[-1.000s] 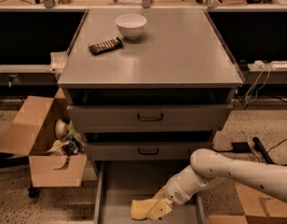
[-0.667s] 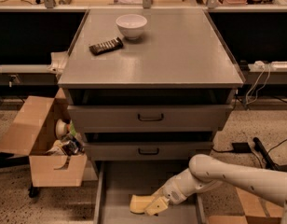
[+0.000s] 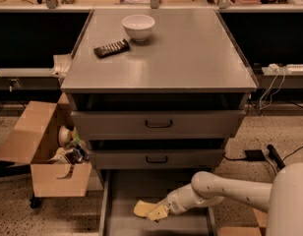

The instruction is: Place sponge into bottom drawer

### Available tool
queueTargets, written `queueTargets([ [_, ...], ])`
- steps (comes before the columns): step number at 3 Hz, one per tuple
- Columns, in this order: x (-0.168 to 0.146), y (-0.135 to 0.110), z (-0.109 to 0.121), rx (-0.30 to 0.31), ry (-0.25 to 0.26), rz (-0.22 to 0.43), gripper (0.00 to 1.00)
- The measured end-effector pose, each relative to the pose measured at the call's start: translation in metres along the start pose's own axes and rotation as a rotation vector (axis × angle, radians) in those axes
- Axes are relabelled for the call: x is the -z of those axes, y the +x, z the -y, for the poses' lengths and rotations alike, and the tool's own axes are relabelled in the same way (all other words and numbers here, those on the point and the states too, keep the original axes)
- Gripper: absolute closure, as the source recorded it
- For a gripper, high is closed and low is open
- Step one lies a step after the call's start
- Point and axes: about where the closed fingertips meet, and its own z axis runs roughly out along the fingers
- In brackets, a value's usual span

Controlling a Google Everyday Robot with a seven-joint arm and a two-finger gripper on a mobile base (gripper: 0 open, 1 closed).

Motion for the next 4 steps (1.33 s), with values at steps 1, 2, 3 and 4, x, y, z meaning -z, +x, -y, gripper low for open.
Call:
queueTargets([
  [1,-0.052,0.01,0.037,-0.098,0.01,-0.015,1.0],
  [2,-0.08,0.015,0.057,-0.145,-0.002,-0.032,1.0],
  [3,-0.092,0.018,0.079,-0.19,0.006,-0.03,0.74],
  [4,-0.094,0.018,0.083,-0.199,0.014,-0.027,0.42],
])
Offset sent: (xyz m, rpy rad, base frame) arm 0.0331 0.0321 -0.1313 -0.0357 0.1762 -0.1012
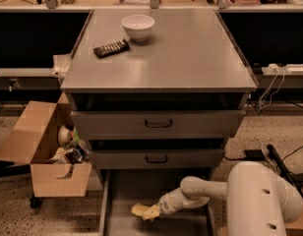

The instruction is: Place sponge into bottom drawer

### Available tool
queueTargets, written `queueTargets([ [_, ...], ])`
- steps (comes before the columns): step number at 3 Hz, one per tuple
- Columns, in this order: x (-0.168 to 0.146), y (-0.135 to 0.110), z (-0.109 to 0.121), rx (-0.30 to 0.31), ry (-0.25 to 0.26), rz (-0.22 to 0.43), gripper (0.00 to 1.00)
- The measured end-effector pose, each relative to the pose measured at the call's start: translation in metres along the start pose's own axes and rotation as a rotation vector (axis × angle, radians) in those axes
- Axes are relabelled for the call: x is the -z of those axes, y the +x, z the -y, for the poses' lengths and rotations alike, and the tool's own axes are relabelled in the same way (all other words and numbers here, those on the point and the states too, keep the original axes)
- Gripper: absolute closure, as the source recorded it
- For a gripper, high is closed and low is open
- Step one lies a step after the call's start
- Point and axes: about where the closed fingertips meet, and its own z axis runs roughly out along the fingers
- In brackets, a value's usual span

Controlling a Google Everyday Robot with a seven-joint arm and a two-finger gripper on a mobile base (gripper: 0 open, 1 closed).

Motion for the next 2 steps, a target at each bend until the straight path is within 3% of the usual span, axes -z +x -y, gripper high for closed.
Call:
queueTargets([
  [2,0.0001,-0.0038,-0.0008,0.001,0.012,-0.002,0.0],
])
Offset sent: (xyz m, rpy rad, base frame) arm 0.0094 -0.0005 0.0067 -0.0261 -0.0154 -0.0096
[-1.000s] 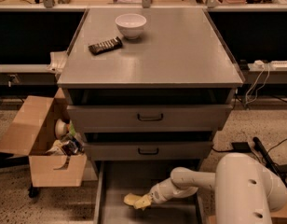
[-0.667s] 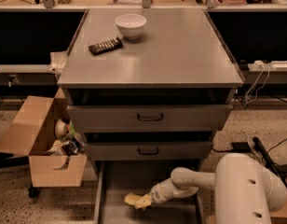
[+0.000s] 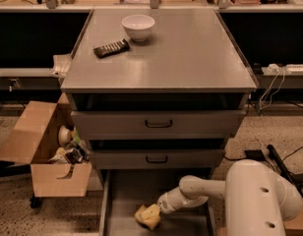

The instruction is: Place sponge into bottom drawer

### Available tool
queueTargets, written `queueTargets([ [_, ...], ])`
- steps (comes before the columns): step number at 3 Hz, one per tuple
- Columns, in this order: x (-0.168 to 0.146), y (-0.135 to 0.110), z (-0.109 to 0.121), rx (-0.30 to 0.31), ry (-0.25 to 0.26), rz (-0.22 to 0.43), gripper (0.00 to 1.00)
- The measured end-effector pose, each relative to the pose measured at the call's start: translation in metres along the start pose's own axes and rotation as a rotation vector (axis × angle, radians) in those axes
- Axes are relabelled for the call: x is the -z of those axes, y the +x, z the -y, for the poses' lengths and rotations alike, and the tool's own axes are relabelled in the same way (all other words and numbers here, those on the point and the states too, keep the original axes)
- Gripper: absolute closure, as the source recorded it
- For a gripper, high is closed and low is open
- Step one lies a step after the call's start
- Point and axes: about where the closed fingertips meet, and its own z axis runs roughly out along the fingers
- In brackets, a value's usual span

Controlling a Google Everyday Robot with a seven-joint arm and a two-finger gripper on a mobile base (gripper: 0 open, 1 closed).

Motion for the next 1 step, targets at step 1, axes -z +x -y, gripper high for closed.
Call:
queueTargets([
  [1,0.0001,-0.0004,-0.0002,0.0,0.001,0.0,0.0],
])
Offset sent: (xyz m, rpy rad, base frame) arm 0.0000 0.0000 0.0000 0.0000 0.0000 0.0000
